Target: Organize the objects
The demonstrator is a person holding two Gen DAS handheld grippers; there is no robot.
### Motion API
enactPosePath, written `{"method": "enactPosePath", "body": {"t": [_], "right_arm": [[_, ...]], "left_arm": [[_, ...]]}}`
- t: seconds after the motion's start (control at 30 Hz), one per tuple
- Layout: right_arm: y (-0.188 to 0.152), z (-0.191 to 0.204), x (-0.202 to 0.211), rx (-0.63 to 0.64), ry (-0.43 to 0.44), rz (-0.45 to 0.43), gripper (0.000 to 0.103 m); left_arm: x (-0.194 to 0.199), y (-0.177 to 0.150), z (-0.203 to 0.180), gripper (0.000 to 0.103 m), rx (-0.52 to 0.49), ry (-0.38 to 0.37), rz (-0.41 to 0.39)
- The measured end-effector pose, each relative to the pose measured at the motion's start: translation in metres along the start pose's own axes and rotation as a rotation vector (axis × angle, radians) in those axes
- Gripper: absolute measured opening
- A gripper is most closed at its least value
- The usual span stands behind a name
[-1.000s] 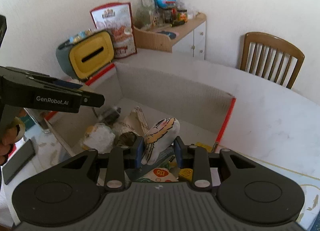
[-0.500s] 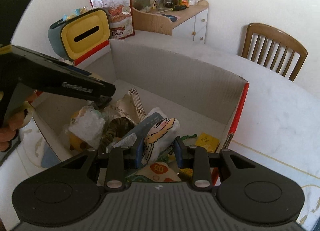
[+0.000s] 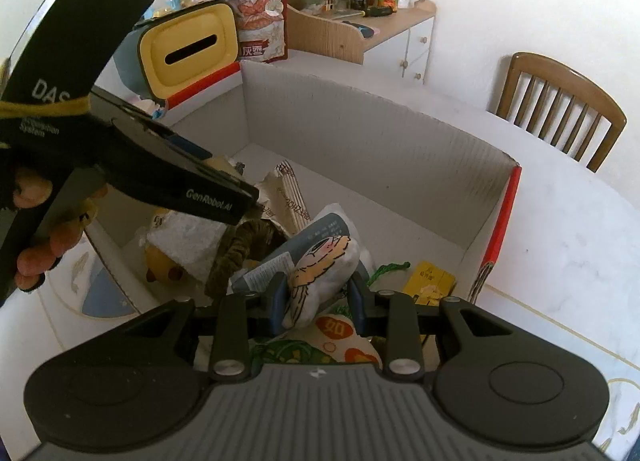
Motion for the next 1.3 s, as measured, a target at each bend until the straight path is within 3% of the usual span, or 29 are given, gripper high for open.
{"method": "enactPosePath", "body": {"t": [0.1, 0.23, 0.4, 0.87, 1.3], "right_arm": [[-0.001, 0.001, 0.001, 0.001, 0.006, 0.009, 0.037], [0.000, 0.004, 0.007, 0.003, 0.008, -0.007, 0.061], [0.000, 0.003, 0.015, -0.018, 0.009, -0.017, 0.061], [0.016, -0.008, 0.071, -0.088, 0.022, -0.122, 0.061], [0.019, -0.023, 0.122, -0.155, 0.025, -0.242, 0.066]], "left_arm": [[-0.001, 0.000, 0.002, 0.051, 0.007, -0.001, 0.013], [0.003, 0.000, 0.003, 0.053, 0.016, -0.002, 0.006], [0.012, -0.001, 0.002, 0.060, 0.017, -0.015, -0.016], [0.066, -0.001, 0.001, 0.062, 0.077, -0.070, -0.121], [0.133, -0.002, -0.025, 0.063, 0.034, -0.080, -0.259]]}}
Point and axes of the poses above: each gripper's, at about its wrist camera, not at the fingertips, and x roughly against the way its jaws point, z to its left, y to its top, the point moved 8 cm from there along -x, roughly the way its jaws point, and after that the axes turned 5 degrees about -z, right-handed, at the moved point
